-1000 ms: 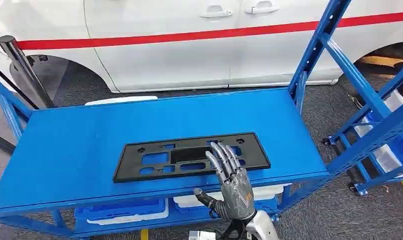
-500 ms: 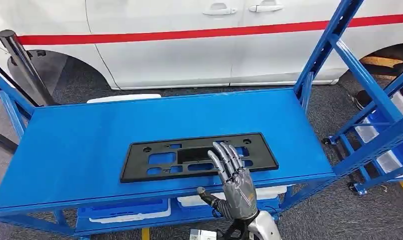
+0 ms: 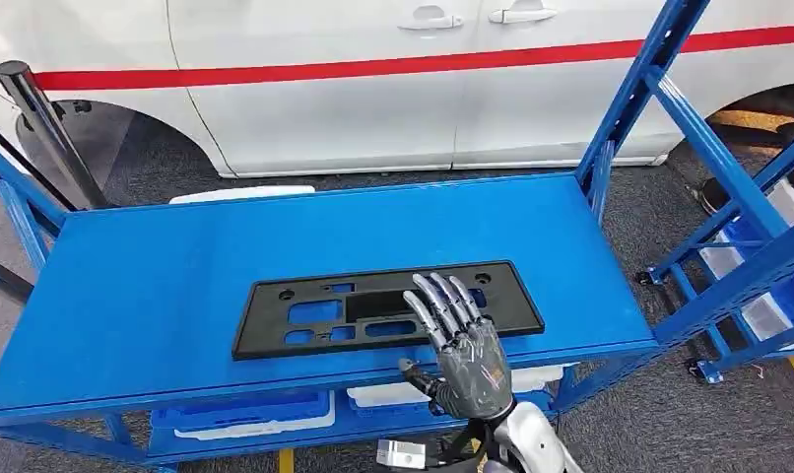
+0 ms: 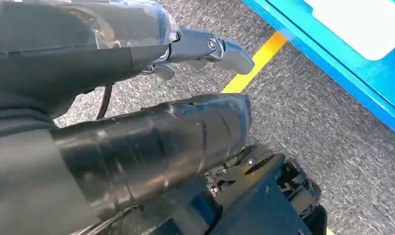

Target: Take the parts from the cabinet and place them on the table.

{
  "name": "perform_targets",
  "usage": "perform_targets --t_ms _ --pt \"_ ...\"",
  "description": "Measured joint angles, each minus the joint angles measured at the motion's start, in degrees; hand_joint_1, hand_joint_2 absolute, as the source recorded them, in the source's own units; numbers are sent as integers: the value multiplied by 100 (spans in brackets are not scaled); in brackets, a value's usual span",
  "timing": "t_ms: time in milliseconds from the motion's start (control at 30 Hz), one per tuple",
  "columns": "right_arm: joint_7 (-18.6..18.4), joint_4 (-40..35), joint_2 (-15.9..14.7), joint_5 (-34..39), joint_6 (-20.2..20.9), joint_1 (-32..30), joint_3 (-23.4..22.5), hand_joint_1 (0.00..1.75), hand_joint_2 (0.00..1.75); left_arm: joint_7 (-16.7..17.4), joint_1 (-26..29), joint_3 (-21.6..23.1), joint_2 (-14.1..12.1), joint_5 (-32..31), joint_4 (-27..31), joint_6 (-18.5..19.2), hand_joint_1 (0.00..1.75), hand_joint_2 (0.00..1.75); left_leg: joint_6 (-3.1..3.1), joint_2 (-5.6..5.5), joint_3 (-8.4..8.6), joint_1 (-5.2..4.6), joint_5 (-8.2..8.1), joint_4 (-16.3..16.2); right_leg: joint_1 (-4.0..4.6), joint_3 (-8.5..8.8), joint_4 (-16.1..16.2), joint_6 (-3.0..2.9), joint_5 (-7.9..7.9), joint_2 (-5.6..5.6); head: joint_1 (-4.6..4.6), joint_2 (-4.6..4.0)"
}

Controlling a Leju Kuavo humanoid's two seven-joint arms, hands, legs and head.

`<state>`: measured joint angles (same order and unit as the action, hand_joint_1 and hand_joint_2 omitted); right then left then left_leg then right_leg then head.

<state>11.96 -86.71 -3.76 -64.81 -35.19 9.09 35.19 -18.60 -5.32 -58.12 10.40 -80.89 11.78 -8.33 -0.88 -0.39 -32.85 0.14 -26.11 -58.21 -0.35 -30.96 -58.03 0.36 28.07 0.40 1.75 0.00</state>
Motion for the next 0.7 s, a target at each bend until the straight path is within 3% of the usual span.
perform_targets --t_ms 267,433,700 --pt "4 369 9 125 776 1246 615 0 175 94 -131 210 4 -28 0 122 0 0 -2 1 2 0 9 -2 0 0 -7 0 -1 -1 0 0" --pt "6 531 22 328 959 1732 1064 0 175 168 -175 304 11 -33 2 151 0 0 -2 -2 0 0 9 -2 -1 -2 -8 0 0 -2 0 0" --pt "6 689 24 374 1012 1986 1362 0 175 192 -190 367 11 -35 0 153 0 0 -3 -2 -4 1 9 -1 -2 -5 -7 0 1 -4 0 0"
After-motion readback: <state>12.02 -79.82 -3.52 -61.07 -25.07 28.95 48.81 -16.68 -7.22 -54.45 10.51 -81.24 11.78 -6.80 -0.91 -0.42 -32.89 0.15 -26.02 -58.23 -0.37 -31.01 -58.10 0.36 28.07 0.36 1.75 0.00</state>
